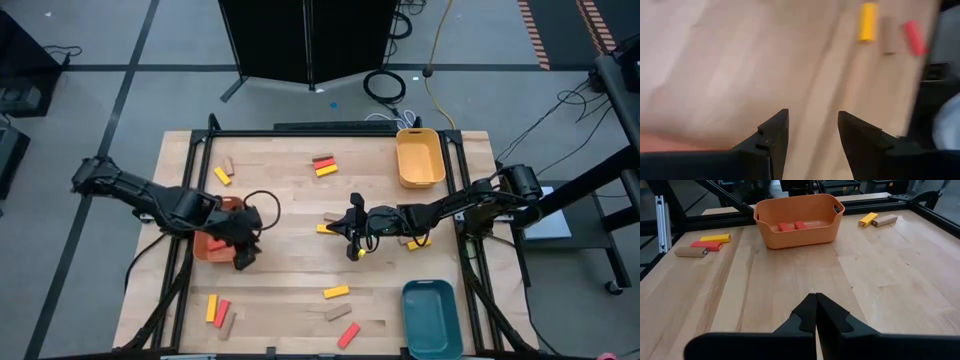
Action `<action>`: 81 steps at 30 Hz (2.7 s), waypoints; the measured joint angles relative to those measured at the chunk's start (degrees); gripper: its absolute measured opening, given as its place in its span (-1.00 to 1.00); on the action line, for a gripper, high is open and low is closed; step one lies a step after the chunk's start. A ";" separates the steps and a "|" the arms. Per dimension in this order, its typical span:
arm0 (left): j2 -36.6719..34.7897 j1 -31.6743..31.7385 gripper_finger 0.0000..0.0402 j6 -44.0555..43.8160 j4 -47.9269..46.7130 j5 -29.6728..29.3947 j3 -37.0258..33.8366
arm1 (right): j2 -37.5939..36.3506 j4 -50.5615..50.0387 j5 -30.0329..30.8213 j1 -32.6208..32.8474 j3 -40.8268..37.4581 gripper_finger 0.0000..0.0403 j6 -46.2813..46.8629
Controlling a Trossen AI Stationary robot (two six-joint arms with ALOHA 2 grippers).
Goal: Sort blocks
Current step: Put the orange block into the orange bin
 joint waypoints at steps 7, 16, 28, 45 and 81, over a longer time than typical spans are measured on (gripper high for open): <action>0.00 -6.71 -0.17 -6.73 2.76 2.57 0.90 | 0.00 0.02 0.00 -0.01 0.00 -1.00 0.31; 4.54 -18.68 -0.17 -30.80 1.69 3.04 0.95 | 0.00 0.46 -0.31 0.00 0.00 -1.00 0.38; 17.97 -28.11 -0.17 -63.89 0.06 7.20 0.95 | 0.00 1.11 -4.55 0.55 0.00 -1.00 0.55; 24.76 -31.68 -0.17 -71.76 -0.20 6.95 -0.10 | 0.00 1.77 -4.52 1.11 0.00 -1.00 0.33; 32.04 -31.77 -0.17 -70.06 3.88 8.78 -0.85 | 0.00 1.29 -4.52 1.51 0.00 -1.00 0.33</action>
